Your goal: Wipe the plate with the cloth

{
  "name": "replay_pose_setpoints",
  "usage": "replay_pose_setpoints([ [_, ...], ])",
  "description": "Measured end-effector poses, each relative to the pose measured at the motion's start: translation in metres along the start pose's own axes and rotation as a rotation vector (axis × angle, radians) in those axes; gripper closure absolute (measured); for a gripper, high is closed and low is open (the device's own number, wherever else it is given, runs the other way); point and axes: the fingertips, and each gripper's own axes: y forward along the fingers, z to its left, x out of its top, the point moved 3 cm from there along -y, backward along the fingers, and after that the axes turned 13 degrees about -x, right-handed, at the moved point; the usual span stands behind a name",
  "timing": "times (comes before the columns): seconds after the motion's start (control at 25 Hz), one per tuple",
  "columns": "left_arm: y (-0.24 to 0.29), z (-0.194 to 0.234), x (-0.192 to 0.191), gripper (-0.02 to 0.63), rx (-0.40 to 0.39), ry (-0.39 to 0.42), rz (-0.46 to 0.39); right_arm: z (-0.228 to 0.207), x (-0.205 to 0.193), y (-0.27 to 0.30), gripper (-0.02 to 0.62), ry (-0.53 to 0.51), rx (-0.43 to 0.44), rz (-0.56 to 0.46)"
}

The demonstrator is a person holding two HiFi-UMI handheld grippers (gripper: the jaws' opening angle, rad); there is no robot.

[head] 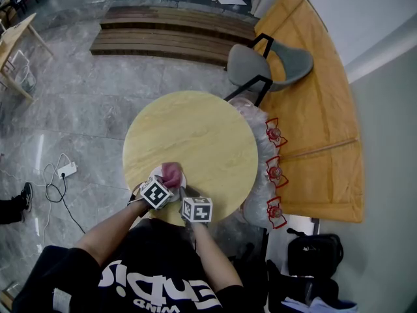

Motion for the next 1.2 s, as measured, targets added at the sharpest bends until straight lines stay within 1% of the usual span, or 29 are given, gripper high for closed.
replay_pose_setpoints([
  [0.12, -0.004, -0.008, 0.001, 0.554, -0.048, -0.056, -0.023, 0.001, 0.000, -0.001, 0.502, 0.001, -0.002, 0.002],
  [0.2, -0.007, -0.012, 0.000, 0.554, -0.059, -0.079, -0.018, 0.001, 0.000, -0.001, 0.502, 0.002, -0.001, 0.002],
  [0.28, -0.004, -0.012, -0.004, 0.554, -0.061, -0.082, -0.007, 0.001, 0.000, -0.002, 0.502, 0.005, -0.001, 0.002],
  [0.44, 0.002, -0.005, -0.015, 0.554, -0.028, -0.068, 0.026, -0.001, 0.001, -0.001, 0.503, 0.015, -0.005, 0.002],
  [0.6, 0.001, -0.017, -0.019, 0.554, -0.071, -0.083, 0.036, -0.001, 0.001, -0.001, 0.504, 0.024, -0.007, 0.003],
  [0.76, 0.001, -0.019, -0.029, 0.554, -0.057, -0.081, 0.058, 0.000, 0.002, -0.001, 0.506, 0.024, -0.012, 0.003],
  [0.96, 0.001, -0.031, -0.030, 0.554, -0.105, -0.089, 0.038, 0.000, 0.002, -0.002, 0.508, 0.018, -0.020, 0.003],
  [1.08, -0.002, -0.045, -0.024, 0.554, -0.157, -0.101, 0.006, 0.001, 0.002, -0.002, 0.508, 0.016, -0.025, 0.001],
  [1.2, -0.003, -0.046, -0.028, 0.554, -0.158, -0.095, 0.010, 0.001, 0.002, -0.001, 0.508, 0.013, -0.029, 0.000],
])
